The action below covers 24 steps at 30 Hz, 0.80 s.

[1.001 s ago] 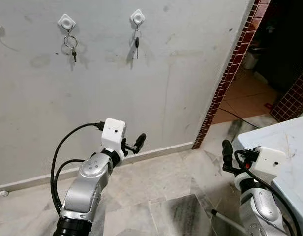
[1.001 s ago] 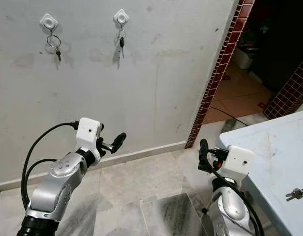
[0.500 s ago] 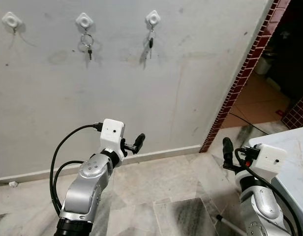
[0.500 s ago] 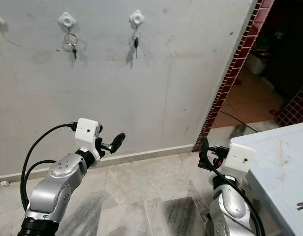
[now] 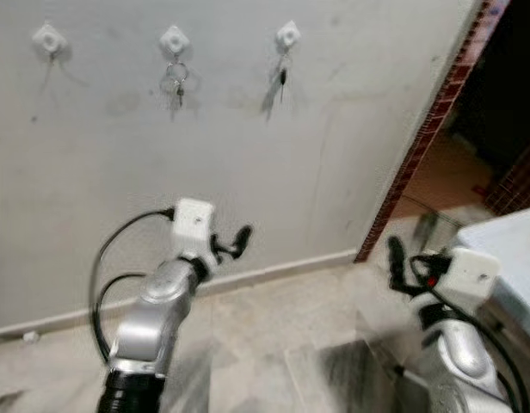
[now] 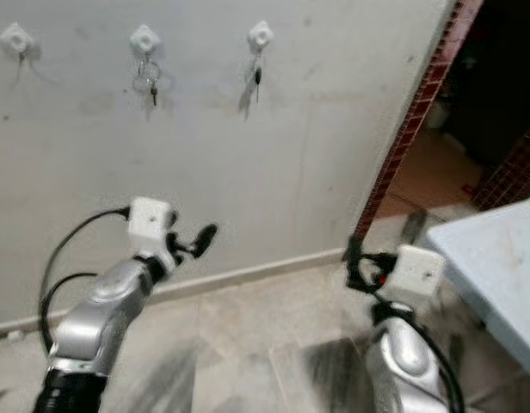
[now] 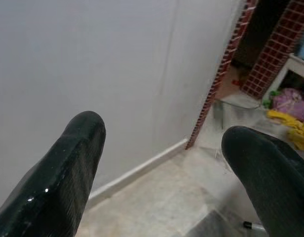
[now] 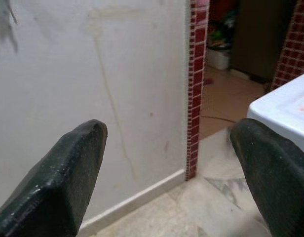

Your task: Hang keys on a hook

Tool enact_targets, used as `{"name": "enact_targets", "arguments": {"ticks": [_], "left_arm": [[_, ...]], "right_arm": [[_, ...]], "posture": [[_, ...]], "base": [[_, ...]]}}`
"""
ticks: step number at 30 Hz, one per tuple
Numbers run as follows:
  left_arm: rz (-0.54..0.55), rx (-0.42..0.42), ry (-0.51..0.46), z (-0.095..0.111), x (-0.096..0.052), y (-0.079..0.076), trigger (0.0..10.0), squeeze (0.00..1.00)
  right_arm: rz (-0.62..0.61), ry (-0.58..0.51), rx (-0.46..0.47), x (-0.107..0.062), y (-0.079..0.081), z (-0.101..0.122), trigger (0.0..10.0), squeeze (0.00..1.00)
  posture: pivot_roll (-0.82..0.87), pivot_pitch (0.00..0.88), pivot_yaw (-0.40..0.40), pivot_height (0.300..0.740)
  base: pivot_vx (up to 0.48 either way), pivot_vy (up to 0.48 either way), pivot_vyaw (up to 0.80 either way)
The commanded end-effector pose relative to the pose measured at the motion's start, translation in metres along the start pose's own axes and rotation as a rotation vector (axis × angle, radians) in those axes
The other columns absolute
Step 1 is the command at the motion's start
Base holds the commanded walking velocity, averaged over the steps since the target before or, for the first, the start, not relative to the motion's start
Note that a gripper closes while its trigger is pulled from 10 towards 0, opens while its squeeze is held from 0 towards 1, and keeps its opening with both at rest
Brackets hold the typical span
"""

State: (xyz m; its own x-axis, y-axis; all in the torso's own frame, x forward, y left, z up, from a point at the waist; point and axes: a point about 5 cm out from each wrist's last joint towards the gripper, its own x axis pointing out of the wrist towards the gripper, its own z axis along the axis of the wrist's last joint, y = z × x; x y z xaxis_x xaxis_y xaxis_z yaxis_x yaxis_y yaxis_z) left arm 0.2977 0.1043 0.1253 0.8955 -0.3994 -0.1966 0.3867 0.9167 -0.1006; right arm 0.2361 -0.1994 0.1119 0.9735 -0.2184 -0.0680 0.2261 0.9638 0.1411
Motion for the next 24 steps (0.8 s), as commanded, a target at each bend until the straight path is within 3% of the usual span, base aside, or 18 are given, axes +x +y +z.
{"name": "enact_targets", "arguments": {"ticks": [1, 15, 24], "left_arm": [[0.021, 0.013, -0.011, 0.0043, 0.0004, 0.0072, 10.0, 0.00], [-0.030, 0.020, -0.058, 0.0118, 0.0083, 0.0012, 10.0, 0.00], [-0.039, 0.018, -0.066, 0.0128, 0.0094, 0.0007, 10.0, 0.00]], "right_arm": [[0.017, -0.021, 0.004, 0.0021, 0.0049, 0.0056, 10.0, 0.00], [0.011, -0.037, -0.011, 0.0103, 0.0036, 0.0119, 10.0, 0.00], [0.024, -0.030, -0.014, 0.0109, 0.0066, 0.0112, 10.0, 0.00]], "posture": [[0.05, 0.032, -0.037, 0.740], [0.05, 0.005, -0.045, 0.740], [0.05, 0.006, -0.045, 0.740]], "base": [[0.000, 0.480, 0.00], [0.000, 0.000, 0.00], [0.000, 0.000, -0.70]]}}
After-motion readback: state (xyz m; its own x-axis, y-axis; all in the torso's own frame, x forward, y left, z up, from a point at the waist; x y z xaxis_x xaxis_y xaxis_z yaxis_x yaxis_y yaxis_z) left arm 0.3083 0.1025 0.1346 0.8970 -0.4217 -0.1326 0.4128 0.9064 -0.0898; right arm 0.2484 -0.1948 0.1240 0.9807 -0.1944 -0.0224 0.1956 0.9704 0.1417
